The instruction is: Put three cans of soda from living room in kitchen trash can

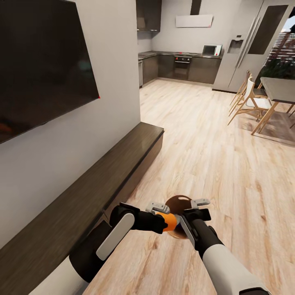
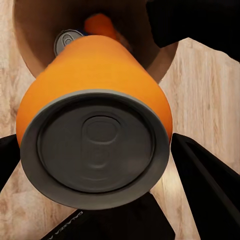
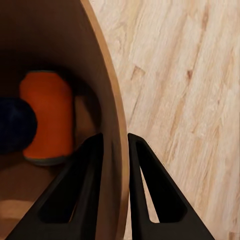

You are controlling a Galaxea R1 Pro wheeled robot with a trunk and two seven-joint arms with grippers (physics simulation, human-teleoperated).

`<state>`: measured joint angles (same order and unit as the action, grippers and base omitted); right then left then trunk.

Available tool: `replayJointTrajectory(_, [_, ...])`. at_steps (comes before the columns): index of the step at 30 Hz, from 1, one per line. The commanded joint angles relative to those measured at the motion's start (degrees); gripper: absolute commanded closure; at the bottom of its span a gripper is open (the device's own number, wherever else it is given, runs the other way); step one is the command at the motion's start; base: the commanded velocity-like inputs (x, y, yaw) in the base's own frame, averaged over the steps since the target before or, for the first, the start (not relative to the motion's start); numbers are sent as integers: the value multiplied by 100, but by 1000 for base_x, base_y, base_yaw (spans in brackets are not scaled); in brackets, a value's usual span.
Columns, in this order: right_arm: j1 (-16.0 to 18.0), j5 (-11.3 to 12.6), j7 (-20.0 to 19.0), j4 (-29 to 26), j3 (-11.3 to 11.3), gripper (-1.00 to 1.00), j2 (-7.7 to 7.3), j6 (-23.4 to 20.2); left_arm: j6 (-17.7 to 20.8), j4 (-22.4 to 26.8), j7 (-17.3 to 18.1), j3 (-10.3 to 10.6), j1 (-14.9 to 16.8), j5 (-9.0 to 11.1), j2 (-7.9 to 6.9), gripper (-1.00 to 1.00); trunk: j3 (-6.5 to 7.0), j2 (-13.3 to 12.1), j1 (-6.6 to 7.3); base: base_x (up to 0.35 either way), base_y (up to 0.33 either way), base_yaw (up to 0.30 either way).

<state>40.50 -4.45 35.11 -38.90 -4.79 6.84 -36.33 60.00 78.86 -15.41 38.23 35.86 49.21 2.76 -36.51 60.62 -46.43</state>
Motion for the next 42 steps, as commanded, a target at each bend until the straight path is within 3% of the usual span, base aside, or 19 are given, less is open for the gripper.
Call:
replayJointTrajectory(1, [1,-45,-192,-4,2,100,-2,-17,0,2,3,0,0,1,0,100,0,0,0,0,0,0])
replayJointTrajectory(6, [0,-80,-824,-9,9,100,-16,-54,0,4,3,0,0,1,3,100,0,0,0,0,0,0])
replayJointTrajectory(9, [-1,-87,-955,-11,4,100,-14,-63,0,1,3,0,0,1,0,100,0,0,0,0,0,0])
replayJointTrajectory(22, [-7,-85,-1099,-12,-7,100,-15,-67,0,-2,5,0,0,1,-3,100,0,0,0,0,0,0])
replayJointTrajectory(26, [-7,-93,-1511,-12,-13,100,-20,-72,0,-9,4,0,0,-1,-4,100,0,0,0,0,0,0])
replayJointTrajectory(34, [-16,-89,-1727,-12,-333,100,-17,-82,0,-31,2,0,0,-19,8,100,0,0,0,0,0,0])
replayJointTrajectory(38, [-16,-84,-1740,-12,-376,100,-16,-81,0,-36,-1,0,0,-23,11,100,0,0,0,0,0,0])
replayJointTrajectory(42, [-16,-83,-1743,-14,-386,100,-16,-81,-232,-100,-40,3,0,-30,13,100,0,0,0,0,0,0])
